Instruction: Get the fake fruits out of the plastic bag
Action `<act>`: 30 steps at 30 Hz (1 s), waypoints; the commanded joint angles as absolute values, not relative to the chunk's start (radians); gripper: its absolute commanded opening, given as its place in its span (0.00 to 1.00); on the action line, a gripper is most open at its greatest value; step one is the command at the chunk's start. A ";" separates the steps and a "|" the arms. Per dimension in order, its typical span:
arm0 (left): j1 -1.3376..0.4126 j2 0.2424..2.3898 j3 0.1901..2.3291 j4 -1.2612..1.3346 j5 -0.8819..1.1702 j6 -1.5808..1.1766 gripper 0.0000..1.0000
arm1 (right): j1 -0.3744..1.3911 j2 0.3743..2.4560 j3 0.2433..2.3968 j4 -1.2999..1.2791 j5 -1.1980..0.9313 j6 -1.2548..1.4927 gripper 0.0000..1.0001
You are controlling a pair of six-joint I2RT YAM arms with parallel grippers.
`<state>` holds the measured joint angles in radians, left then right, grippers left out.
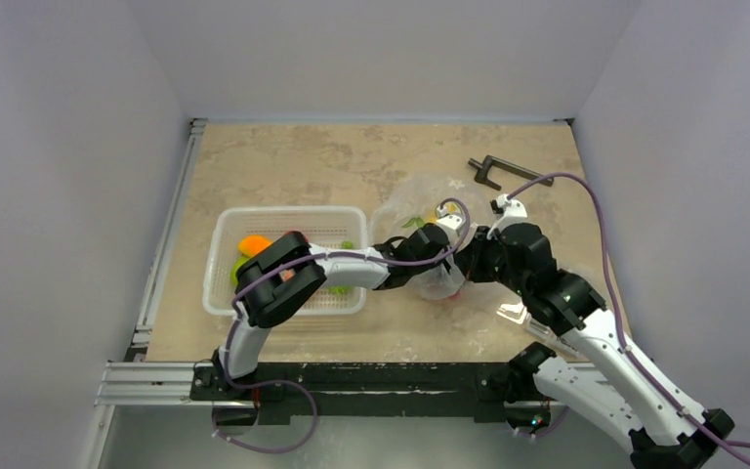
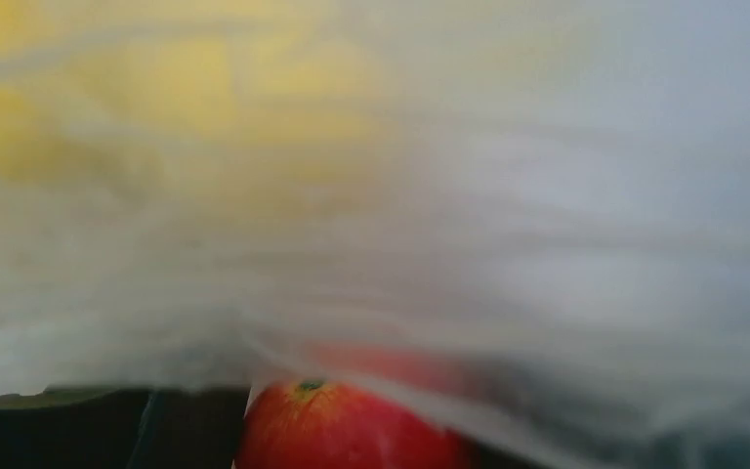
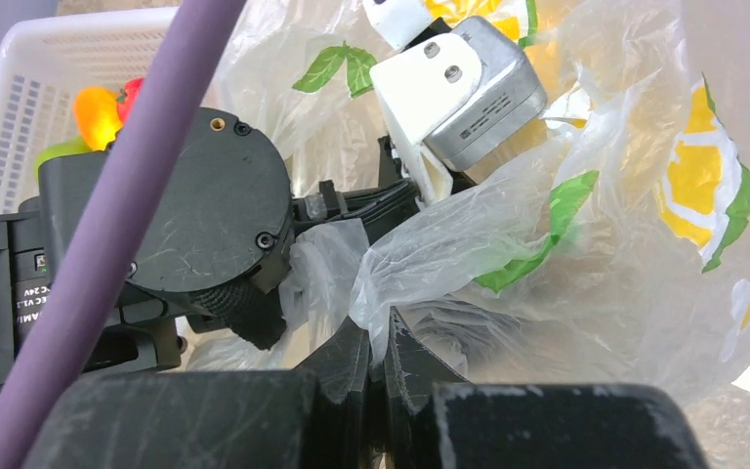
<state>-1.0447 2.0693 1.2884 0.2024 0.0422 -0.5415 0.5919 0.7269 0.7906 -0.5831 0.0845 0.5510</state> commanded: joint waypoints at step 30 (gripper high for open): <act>-1.017 2.024 1.452 -0.237 0.167 -0.424 0.89 | 0.595 0.763 0.776 -0.536 0.060 0.543 0.00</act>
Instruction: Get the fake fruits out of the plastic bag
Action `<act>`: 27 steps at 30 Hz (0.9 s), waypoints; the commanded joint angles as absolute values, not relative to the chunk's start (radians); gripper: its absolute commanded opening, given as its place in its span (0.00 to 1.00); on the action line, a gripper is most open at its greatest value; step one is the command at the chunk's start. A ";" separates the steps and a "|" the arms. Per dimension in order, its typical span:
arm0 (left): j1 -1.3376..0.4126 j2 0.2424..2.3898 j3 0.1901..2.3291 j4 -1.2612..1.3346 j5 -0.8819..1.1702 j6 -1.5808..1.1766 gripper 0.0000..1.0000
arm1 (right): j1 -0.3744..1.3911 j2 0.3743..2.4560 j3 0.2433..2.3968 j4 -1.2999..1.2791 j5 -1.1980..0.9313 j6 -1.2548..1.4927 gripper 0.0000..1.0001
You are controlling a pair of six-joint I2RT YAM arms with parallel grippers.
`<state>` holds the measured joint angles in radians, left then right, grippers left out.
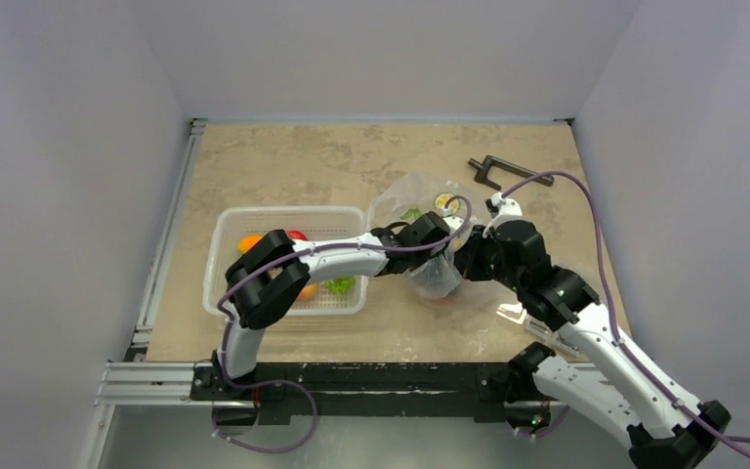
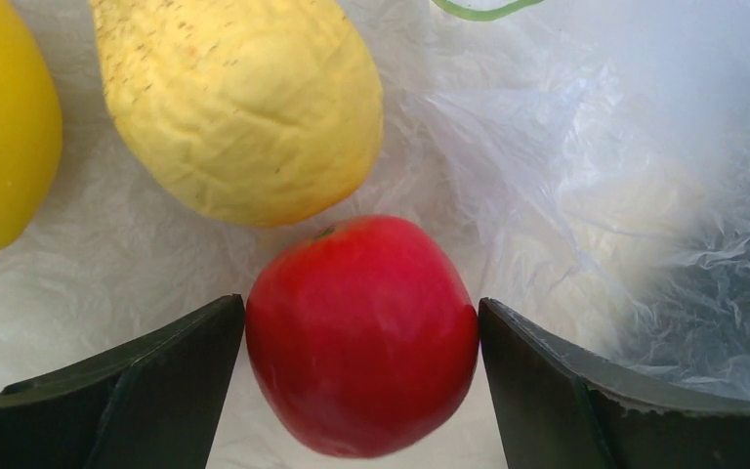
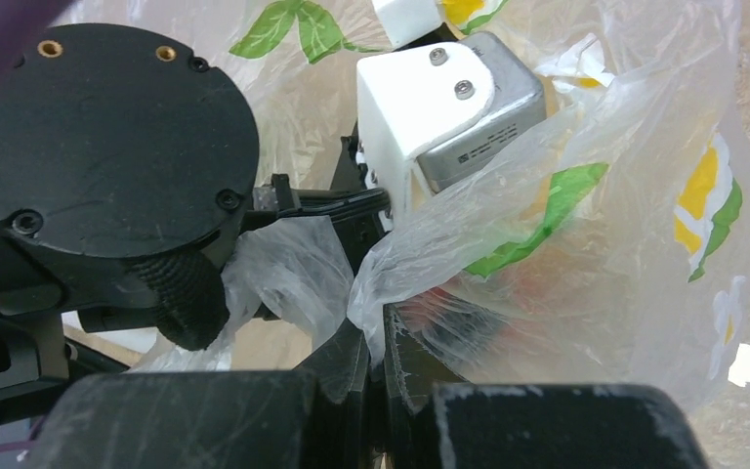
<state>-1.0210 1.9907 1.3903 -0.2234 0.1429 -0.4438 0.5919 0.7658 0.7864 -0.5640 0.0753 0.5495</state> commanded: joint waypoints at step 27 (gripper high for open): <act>-0.973 1.685 1.538 -0.535 -0.041 -0.436 0.00 | 0.595 0.647 0.626 -0.435 0.166 0.613 0.00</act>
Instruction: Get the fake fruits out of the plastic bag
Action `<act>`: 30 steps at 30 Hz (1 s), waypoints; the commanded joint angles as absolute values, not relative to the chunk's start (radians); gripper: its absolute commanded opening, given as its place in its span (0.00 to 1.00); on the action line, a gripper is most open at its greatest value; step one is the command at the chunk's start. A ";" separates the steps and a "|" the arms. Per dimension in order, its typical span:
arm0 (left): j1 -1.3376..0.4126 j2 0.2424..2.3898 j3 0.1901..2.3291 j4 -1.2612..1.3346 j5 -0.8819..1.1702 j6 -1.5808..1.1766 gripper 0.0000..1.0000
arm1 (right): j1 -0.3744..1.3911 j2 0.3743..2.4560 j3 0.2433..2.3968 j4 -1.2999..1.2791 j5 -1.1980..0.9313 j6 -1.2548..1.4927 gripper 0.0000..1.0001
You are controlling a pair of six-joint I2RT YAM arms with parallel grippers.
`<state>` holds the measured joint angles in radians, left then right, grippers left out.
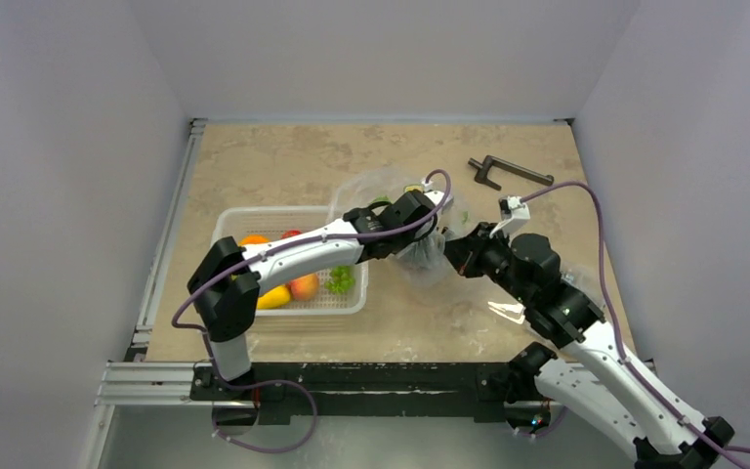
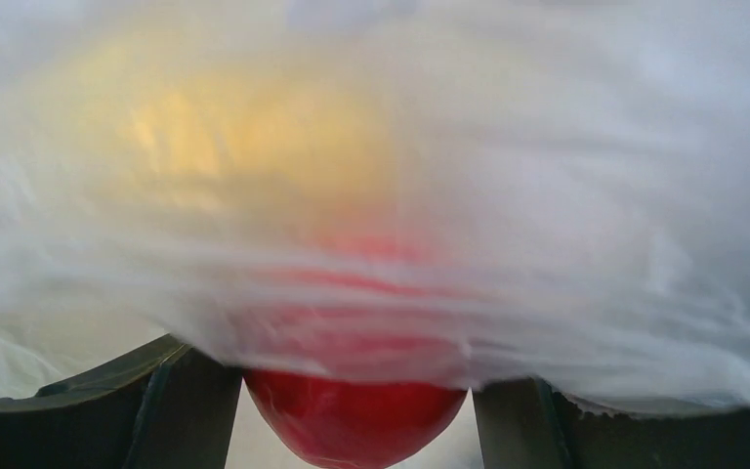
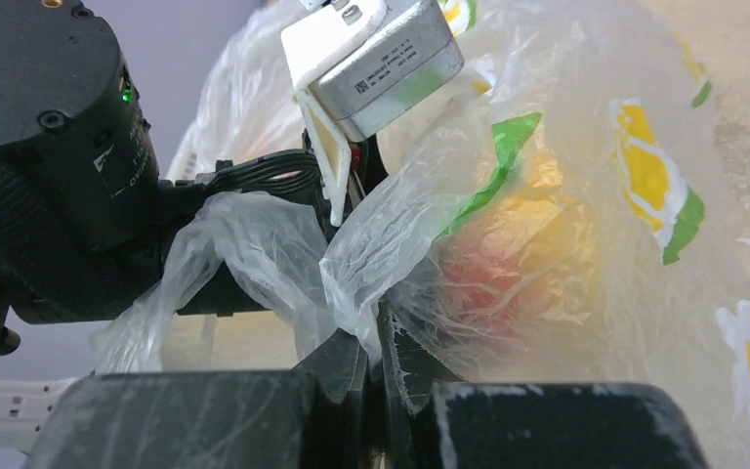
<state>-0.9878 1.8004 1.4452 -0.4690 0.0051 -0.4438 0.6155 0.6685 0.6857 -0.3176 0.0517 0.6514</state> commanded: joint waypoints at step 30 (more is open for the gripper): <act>-0.907 1.450 1.745 -0.591 0.132 -0.430 0.00 | 0.595 0.670 0.608 -0.272 0.230 0.583 0.00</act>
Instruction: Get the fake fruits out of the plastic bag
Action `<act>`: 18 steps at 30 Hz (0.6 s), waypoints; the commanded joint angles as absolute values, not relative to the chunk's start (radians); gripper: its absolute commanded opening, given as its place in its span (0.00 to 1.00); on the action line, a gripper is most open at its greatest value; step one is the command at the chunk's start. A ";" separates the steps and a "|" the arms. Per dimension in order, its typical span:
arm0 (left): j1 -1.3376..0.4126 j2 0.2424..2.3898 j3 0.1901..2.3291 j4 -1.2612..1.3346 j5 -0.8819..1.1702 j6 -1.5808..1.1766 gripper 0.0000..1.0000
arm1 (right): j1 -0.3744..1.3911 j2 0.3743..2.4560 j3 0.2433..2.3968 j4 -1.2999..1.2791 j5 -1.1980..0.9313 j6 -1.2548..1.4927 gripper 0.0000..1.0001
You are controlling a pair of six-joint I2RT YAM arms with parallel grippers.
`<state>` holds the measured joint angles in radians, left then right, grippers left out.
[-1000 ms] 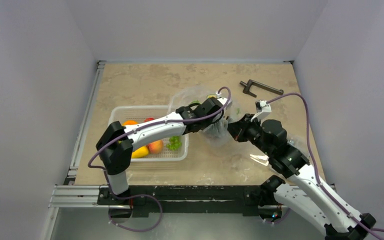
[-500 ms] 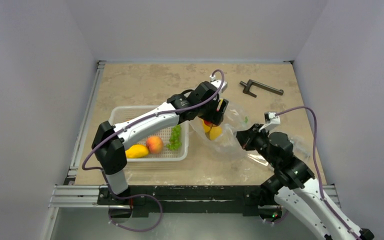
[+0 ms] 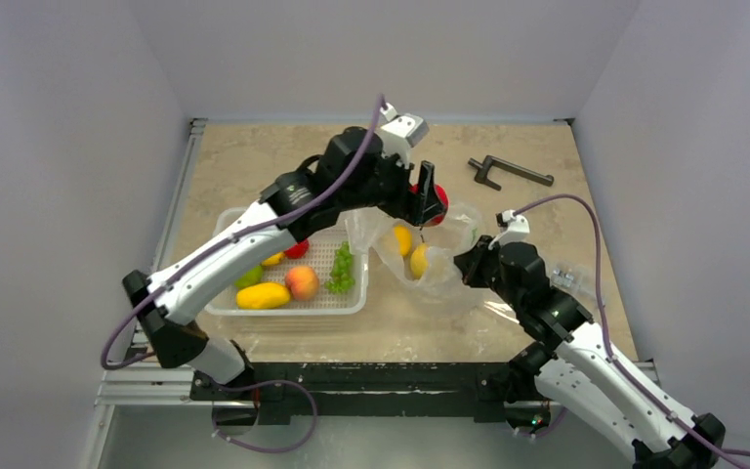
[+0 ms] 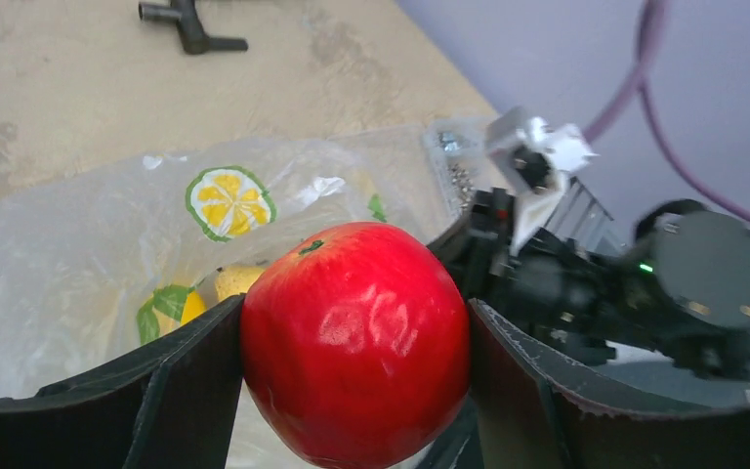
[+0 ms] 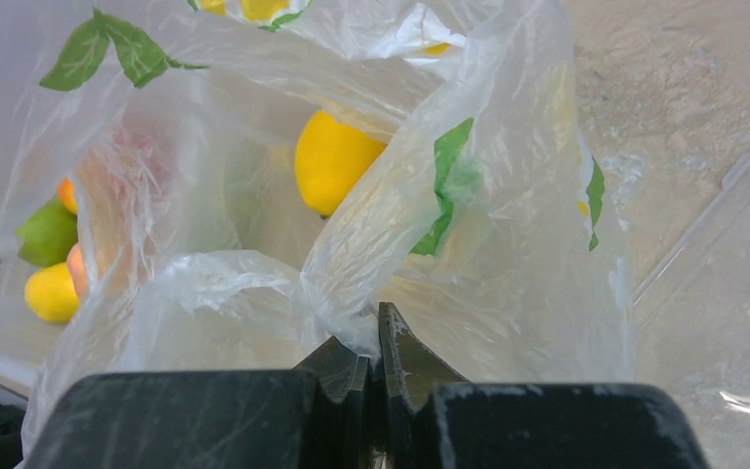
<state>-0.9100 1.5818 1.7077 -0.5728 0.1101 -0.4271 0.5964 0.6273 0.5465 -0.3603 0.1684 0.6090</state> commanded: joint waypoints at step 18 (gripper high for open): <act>-0.882 0.843 1.080 -0.903 -0.345 -0.568 0.00 | 0.594 0.777 0.717 -0.168 0.387 0.472 0.00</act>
<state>-0.8986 0.8757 1.1805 -0.8780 -0.2298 -0.4862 0.5964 0.7845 0.6735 -0.2081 0.3550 0.5041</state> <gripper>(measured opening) 0.717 0.007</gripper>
